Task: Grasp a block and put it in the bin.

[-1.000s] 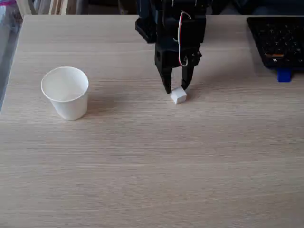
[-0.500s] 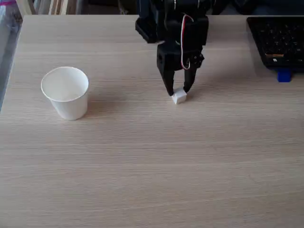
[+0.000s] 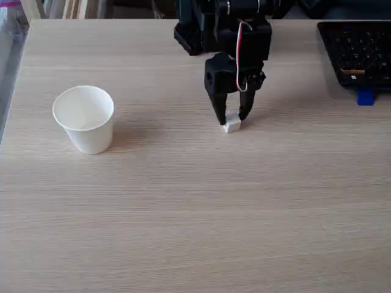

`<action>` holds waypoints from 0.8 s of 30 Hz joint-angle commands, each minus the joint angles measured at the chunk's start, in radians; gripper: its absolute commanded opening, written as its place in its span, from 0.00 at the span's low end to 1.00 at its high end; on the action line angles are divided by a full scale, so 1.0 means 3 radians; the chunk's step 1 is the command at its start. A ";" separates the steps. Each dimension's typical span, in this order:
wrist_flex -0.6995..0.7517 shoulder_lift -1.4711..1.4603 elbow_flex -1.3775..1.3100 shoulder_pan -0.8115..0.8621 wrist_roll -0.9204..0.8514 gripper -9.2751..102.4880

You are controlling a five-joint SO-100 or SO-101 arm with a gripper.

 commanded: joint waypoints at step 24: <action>-0.0102 -0.0102 -0.0133 0.0005 0.0031 0.22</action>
